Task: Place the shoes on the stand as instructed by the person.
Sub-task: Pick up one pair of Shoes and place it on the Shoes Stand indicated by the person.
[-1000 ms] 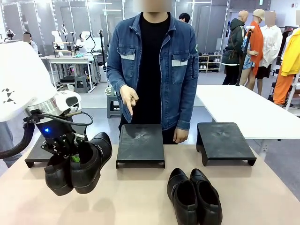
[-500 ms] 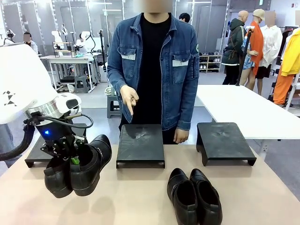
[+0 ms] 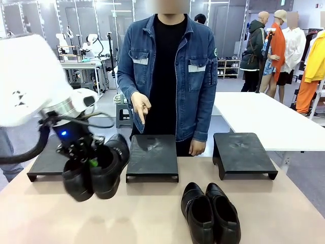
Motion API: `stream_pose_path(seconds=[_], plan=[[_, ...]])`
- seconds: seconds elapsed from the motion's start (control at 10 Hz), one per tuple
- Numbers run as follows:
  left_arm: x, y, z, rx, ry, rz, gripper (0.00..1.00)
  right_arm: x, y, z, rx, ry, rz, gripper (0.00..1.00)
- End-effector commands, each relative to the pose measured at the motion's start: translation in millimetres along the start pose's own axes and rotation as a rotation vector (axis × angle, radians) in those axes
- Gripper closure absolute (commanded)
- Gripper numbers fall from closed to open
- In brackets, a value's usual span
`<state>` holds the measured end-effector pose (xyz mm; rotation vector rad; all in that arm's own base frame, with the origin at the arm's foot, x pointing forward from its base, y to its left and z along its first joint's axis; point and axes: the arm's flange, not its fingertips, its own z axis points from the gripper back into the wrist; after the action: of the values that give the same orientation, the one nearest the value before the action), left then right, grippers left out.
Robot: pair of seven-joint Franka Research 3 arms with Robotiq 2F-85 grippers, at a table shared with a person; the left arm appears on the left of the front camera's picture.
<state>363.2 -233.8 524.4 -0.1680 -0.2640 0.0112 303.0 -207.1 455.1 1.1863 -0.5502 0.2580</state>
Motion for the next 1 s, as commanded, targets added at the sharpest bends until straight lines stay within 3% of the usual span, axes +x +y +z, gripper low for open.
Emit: stream_pose_path(seconds=[0.0,0.3,0.5,0.9], plan=[[41.4,-51.9,11.0,0.068,-0.053,0.010,0.93,0.1,1.1,1.2,0.007,-0.005,0.010,0.00],[83.6,-106.4,5.0,0.117,-0.095,0.034,0.93,0.1,1.1,1.2,0.007,-0.005,0.010,0.00],[105.6,-124.8,-18.4,0.178,-0.149,-0.003,0.93,0.1,1.1,1.2,0.007,-0.005,0.010,0.00],[132.6,-156.1,-71.8,0.148,-0.215,-0.070,0.93,0.1,1.1,1.2,0.007,-0.005,0.010,0.00]])
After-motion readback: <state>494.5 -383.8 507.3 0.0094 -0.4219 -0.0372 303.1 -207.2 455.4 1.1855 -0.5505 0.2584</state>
